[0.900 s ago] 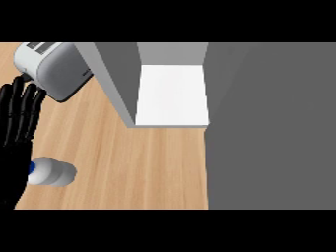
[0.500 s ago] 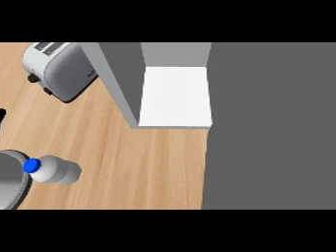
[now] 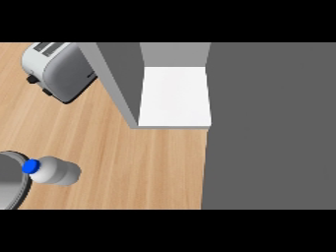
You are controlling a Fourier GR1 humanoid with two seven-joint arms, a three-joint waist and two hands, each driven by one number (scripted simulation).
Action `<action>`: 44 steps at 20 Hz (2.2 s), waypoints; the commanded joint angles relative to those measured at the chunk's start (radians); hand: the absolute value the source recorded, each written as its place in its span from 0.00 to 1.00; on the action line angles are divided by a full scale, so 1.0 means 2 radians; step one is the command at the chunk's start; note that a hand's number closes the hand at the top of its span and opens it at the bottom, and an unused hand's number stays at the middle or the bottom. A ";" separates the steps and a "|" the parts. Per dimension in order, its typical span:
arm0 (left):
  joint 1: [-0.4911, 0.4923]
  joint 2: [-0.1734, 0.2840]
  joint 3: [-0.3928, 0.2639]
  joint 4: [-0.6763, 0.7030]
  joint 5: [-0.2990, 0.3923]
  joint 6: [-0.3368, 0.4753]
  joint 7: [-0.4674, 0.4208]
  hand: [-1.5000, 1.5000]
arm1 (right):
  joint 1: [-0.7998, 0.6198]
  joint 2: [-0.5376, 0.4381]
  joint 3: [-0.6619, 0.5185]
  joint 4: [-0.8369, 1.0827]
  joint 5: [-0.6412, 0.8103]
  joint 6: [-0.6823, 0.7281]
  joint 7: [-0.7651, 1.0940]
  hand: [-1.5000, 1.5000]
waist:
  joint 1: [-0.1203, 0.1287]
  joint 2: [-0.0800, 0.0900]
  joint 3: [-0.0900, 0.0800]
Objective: Pick up the bottled water, place it into the cabinet and close the cabinet
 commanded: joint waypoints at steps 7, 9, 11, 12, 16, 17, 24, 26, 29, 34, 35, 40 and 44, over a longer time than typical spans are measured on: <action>0.052 -0.030 0.018 -0.025 -0.013 -0.024 0.013 0.00 | 0.123 -0.001 0.025 -0.084 -0.010 0.038 -0.020 0.00 | -0.005 0.000 0.000; 0.072 -0.032 0.036 -0.001 -0.011 -0.055 -0.015 0.00 | 0.135 0.000 0.021 -0.080 -0.017 0.040 -0.025 0.00 | -0.004 0.000 0.000; 0.071 -0.069 -0.002 -0.020 -0.066 -0.031 -0.015 0.00 | 0.148 -0.007 0.009 -0.073 -0.019 0.052 -0.045 0.00 | -0.005 0.000 0.000; 0.046 -0.065 0.005 0.003 -0.072 -0.020 -0.020 0.00 | 0.162 0.006 0.048 -0.098 -0.003 0.044 -0.033 0.00 | -0.008 0.000 0.000; 0.027 -0.074 0.014 0.072 -0.099 -0.030 -0.066 0.00 | 0.149 0.005 0.034 -0.074 0.003 0.041 -0.046 0.00 | -0.005 0.001 0.000; 0.024 -0.055 0.052 0.099 -0.085 -0.032 -0.081 0.00 | 0.206 0.014 0.060 -0.087 0.011 0.051 -0.079 0.00 | -0.010 0.000 0.000; -0.005 -0.057 0.042 0.191 -0.135 -0.033 -0.120 0.00 | 0.226 -0.003 0.055 -0.114 0.012 0.067 -0.088 0.00 | -0.008 0.001 0.000; -0.001 -0.047 0.061 0.244 -0.113 -0.063 -0.160 0.00 | 0.262 -0.004 0.051 -0.090 0.006 0.083 -0.129 0.00 | -0.010 0.000 0.000; -0.036 -0.053 0.052 0.282 -0.144 -0.041 -0.180 0.00 | 0.259 -0.016 0.026 -0.094 -0.012 0.087 -0.124 0.00 | -0.008 0.001 0.000; -0.075 -0.031 0.080 0.400 -0.153 -0.041 -0.244 0.00 | 0.304 -0.026 0.021 -0.095 -0.017 0.109 -0.161 0.00 | -0.012 0.000 0.000; -0.069 -0.040 0.075 0.396 -0.155 -0.039 -0.248 0.00 | 0.301 -0.004 0.067 -0.124 0.013 0.088 -0.144 0.00 | -0.010 0.000 0.000; -0.123 -0.022 0.093 0.544 -0.176 -0.029 -0.332 0.00 | 0.312 -0.017 0.041 -0.089 0.002 0.108 -0.186 0.00 | -0.012 0.001 0.000; -0.162 0.001 0.100 0.654 -0.194 -0.035 -0.405 0.00 | 0.322 -0.002 0.085 -0.095 0.038 0.096 -0.184 0.00 | -0.013 0.002 -0.001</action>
